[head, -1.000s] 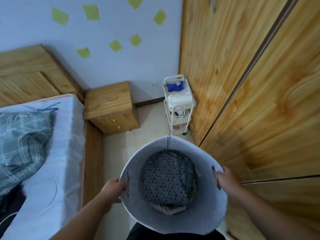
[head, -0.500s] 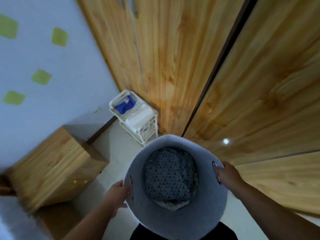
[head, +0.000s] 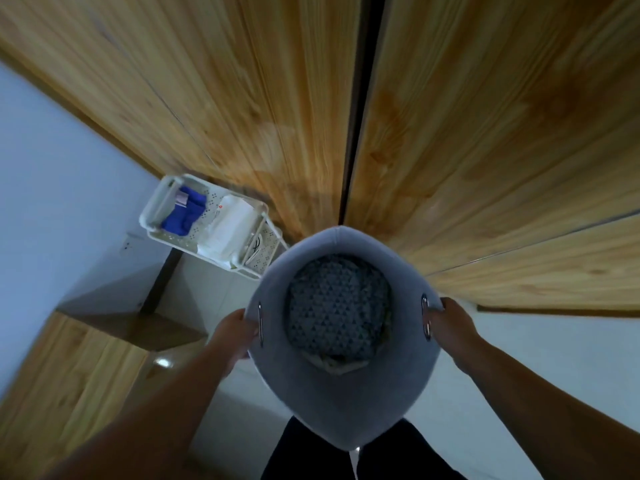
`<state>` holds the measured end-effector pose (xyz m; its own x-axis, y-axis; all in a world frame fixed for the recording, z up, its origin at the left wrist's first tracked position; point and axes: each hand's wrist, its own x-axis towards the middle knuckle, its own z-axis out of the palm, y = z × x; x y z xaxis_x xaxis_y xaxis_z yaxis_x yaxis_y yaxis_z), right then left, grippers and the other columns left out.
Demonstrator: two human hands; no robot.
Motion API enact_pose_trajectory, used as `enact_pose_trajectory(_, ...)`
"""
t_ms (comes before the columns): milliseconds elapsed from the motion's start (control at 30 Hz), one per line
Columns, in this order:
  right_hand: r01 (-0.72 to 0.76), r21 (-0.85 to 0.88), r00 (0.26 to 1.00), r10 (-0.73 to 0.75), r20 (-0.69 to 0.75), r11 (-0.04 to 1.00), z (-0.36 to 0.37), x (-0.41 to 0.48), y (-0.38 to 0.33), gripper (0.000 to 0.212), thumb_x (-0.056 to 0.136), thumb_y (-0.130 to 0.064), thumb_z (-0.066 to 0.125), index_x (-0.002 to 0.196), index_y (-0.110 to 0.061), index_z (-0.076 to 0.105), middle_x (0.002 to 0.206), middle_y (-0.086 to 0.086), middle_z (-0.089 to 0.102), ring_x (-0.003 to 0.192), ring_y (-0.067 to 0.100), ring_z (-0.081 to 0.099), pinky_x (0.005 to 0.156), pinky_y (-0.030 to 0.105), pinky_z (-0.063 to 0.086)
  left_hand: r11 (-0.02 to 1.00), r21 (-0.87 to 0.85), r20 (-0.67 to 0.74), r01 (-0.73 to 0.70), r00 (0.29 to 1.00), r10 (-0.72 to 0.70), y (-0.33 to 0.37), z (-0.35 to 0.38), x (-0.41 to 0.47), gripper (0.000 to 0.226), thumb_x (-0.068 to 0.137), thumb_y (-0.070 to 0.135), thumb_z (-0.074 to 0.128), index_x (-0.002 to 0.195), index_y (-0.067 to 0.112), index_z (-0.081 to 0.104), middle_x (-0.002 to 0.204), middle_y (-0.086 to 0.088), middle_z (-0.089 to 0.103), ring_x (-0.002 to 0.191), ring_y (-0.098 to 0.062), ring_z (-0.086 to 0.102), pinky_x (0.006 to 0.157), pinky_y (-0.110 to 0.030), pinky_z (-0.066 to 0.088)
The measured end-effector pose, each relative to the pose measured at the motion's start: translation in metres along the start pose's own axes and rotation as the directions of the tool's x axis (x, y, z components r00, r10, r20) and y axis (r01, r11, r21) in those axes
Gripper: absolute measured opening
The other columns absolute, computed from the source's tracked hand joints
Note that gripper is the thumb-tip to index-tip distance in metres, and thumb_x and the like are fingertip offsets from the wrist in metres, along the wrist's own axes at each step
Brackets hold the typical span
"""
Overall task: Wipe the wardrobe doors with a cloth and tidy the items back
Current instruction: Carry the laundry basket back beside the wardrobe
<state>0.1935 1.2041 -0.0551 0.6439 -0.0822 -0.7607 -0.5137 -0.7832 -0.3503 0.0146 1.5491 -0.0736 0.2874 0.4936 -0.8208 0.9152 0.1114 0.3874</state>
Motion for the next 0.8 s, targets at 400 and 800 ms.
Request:
enact_pose_trajectory(400, -0.033, -0.029, 0.998, 0.031, -0.058, 0.999, 0.067, 0.119, 0.019, 0.008, 0.089, -0.009, 0.052, 0.093, -0.01, 0.059, 0.082, 0.011, 0.061, 0.067, 0.027, 0.057, 0.052, 0.029, 0.04, 0.998, 0.048, 0.02, -0.034, 0.999, 0.034, 0.005, 0.047, 0.121, 0.025, 0.09, -0.001, 0.054, 0.1, 0.017, 0.068, 0.085, -0.002, 0.069, 0.072, -0.018, 0.065, 0.035, -0.019, 0.048)
enact_pose_trajectory(800, -0.025, -0.058, 0.999, 0.022, -0.039, 0.998, 0.109, 0.187, 0.049, 0.015, 0.095, -0.01, 0.05, 0.097, -0.005, 0.064, 0.091, 0.017, 0.067, 0.076, 0.032, 0.062, 0.059, 0.032, 0.044, 0.995, 0.058, 0.048, -0.076, 0.996, 0.074, -0.013, 0.079, 0.194, 0.03, 0.091, 0.0, 0.054, 0.1, 0.02, 0.075, 0.089, -0.004, 0.074, 0.074, -0.018, 0.068, 0.041, -0.02, 0.051)
